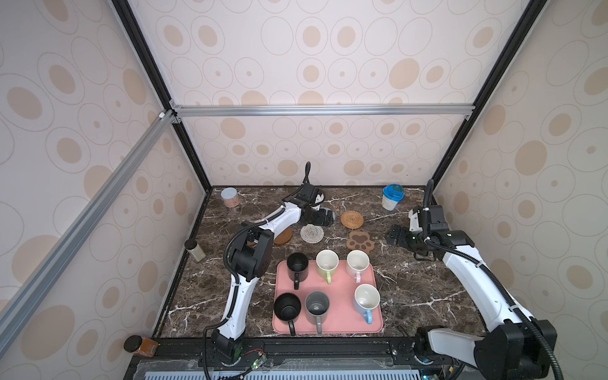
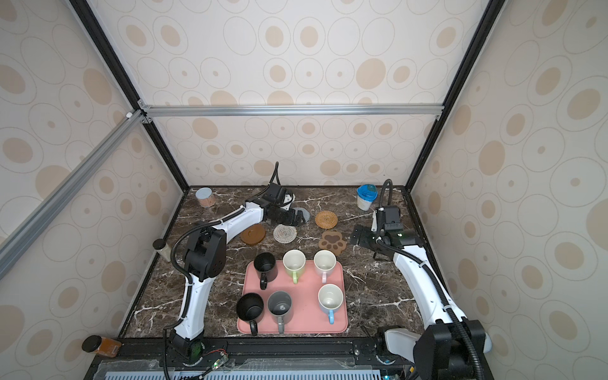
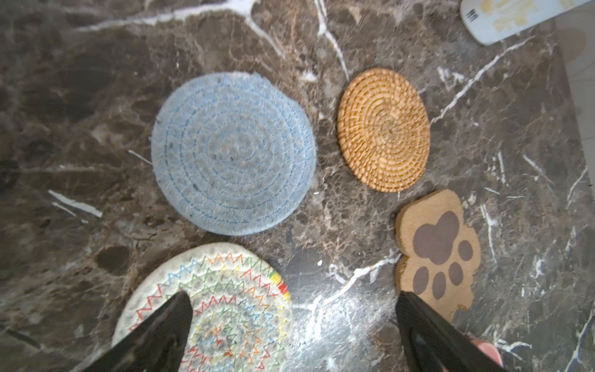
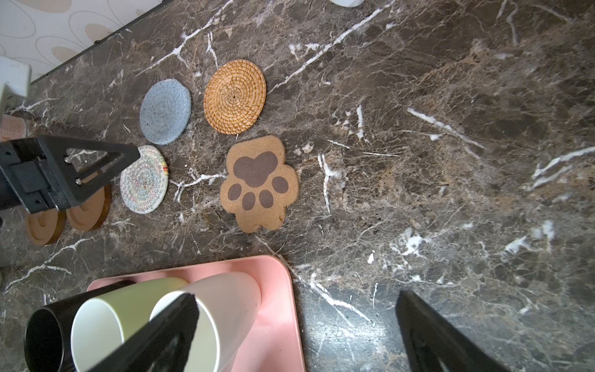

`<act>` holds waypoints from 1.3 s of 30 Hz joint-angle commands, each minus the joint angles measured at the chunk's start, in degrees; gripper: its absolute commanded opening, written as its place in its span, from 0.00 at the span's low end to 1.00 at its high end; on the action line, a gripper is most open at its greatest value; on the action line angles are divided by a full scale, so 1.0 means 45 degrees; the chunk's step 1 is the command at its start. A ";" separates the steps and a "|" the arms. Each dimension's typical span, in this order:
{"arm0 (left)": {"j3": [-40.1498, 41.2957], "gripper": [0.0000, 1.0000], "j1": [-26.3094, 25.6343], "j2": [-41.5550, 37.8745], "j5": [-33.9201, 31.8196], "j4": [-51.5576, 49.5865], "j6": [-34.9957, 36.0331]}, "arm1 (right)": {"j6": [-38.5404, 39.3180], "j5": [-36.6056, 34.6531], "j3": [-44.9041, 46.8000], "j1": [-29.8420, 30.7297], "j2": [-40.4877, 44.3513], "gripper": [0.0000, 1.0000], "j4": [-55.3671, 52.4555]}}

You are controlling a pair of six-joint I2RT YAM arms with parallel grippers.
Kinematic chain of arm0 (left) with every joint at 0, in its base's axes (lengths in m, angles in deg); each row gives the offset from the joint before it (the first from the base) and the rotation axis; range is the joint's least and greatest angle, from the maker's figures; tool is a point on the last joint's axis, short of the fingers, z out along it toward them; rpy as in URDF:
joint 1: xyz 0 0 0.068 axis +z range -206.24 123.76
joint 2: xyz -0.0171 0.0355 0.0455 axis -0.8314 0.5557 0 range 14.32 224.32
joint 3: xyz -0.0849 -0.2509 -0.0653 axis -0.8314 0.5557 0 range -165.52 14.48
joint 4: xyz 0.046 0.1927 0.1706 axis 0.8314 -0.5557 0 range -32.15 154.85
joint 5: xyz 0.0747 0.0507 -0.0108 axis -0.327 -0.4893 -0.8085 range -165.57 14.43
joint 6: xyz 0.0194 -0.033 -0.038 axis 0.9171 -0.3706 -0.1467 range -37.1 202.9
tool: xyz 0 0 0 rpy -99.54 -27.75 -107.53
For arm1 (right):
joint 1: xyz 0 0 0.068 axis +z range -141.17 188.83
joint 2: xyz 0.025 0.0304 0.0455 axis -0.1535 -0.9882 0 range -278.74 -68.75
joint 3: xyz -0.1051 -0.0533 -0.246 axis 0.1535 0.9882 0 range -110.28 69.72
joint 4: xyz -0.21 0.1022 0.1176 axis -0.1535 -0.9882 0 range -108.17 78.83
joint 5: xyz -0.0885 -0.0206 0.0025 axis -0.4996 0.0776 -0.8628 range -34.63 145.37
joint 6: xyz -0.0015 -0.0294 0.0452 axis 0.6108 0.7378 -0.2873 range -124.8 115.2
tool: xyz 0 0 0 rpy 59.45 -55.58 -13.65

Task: Place cups on coasters
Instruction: Move the coaster to the top-center of the table.

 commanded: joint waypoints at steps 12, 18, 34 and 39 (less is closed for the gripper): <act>-0.3472 1.00 -0.0089 0.2366 0.1551 0.1524 -0.1439 | 0.0015 0.0293 0.0112 0.0006 0.0046 1.00 -0.0341; -0.4462 1.00 -0.0168 0.3500 0.1554 0.1711 -0.1794 | 0.0231 0.0327 -0.0122 -0.0006 -0.0179 1.00 -0.0574; -0.4718 1.00 -0.1006 0.4841 0.2233 0.1487 -0.1975 | 0.0262 0.0283 -0.0064 -0.0009 -0.0271 1.00 -0.0927; -0.4282 1.00 -0.1356 0.4876 0.2355 0.1507 -0.2046 | 0.0259 0.0234 -0.0028 0.0003 -0.0279 1.00 -0.0927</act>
